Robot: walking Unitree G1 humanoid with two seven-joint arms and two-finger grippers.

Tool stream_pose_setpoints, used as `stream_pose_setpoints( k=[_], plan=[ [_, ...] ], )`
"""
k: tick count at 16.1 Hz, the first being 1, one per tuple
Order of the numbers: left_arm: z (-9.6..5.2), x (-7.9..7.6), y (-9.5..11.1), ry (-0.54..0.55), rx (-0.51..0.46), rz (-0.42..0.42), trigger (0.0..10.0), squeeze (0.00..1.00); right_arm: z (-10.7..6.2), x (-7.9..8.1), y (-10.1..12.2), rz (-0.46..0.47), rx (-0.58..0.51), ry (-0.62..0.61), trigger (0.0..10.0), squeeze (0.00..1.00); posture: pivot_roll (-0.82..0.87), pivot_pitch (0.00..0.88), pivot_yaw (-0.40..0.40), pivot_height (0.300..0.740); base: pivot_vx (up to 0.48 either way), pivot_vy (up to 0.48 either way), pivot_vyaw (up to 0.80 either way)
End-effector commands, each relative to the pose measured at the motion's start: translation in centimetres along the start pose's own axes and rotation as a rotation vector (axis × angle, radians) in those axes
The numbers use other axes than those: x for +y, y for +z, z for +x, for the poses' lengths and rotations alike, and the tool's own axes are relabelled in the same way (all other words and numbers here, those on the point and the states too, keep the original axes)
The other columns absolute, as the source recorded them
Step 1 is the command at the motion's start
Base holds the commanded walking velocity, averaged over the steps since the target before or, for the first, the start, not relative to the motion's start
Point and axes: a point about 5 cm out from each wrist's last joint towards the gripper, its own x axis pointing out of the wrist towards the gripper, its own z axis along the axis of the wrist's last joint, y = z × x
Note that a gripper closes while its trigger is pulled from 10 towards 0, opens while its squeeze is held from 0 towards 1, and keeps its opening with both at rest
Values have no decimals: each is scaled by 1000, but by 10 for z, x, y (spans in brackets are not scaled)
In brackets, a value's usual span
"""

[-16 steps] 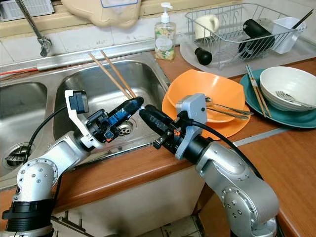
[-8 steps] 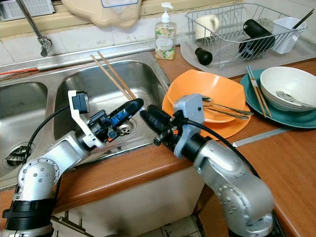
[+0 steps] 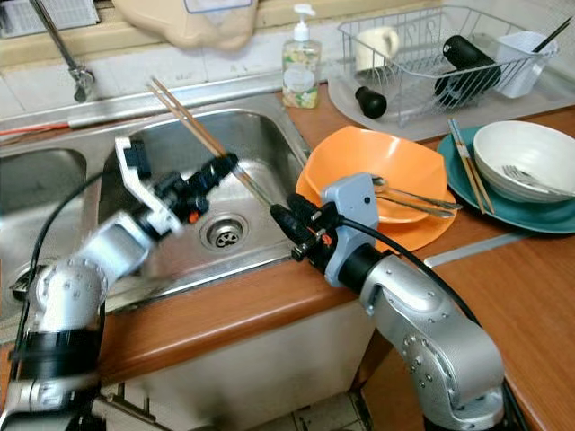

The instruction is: Kitchen organization

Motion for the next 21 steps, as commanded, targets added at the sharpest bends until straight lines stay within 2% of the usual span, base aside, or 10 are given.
stream_pose_setpoints(
  k=[1, 2, 3, 4, 5, 6, 7, 8, 16, 21],
  plan=[
    [2, 12, 7, 116, -24, 27, 0, 0, -1, 4, 2, -22, -7, 13, 10000, 0, -171, 0, 89, 740, 0, 0, 0],
    [4, 17, 10, 172, -33, 44, 0, 0, -1, 4, 1, -31, -5, 16, 10000, 0, -173, 0, 90, 740, 0, 0, 0],
    [9, 28, 14, 277, -7, 122, 0, 0, -2, 5, 1, -46, 1, 27, 10000, 0, -177, 0, 90, 740, 0, 0, 0],
    [12, 35, 14, 356, 36, 177, 4039, 0, -2, 5, 1, -53, 4, 30, 10000, 0, -178, 0, 91, 740, 0, 0, 0],
    [13, 46, 11, 460, 79, 191, 10000, 0, -2, 6, 1, -64, 8, 32, 10000, 0, -179, 0, 91, 740, 0, 0, 0],
    [13, 49, 10, 489, 87, 192, 10000, 0, -2, 6, 1, -69, 9, 33, 10000, 0, -179, 0, 91, 740, 0, 0, 0],
    [13, 57, 8, 541, 109, 195, 10000, 537, -3, 7, 1, -84, 16, 34, 10000, 0, -185, 0, 92, 740, 0, 0, 0],
    [13, 61, 6, 574, 124, 199, 10000, 1000, -3, 8, 0, -94, 21, 36, 10000, 0, -188, 0, 93, 740, 0, 0, 0],
    [11, 69, 1, 608, 179, 269, 10000, 1000, -4, 8, 5, -138, -9, 19, 10000, 0, -187, 0, 85, 740, 0, 0, 0],
    [8, 70, -2, 600, 200, 259, 10000, 1000, -6, 1, 12, -149, -48, -9, 10000, 0, -188, 0, 82, 740, 0, 0, 0]
  ],
)
